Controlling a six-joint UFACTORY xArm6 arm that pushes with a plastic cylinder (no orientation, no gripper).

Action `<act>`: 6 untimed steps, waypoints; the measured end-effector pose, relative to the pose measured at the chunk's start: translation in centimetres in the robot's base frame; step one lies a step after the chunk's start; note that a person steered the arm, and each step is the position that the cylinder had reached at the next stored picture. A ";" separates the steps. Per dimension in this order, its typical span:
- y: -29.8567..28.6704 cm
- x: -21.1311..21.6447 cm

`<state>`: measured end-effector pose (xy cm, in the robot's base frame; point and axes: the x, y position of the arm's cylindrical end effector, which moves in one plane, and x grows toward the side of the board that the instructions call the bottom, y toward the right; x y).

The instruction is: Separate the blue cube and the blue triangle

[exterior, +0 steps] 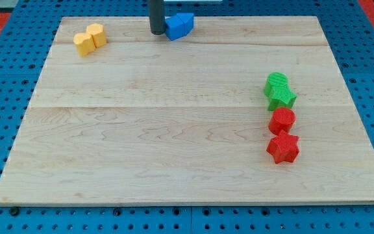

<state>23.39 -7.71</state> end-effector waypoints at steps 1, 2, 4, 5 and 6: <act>-3.6 -1.9; -2.0 -3.4; 11.0 1.6; 14.6 4.5; 14.6 5.9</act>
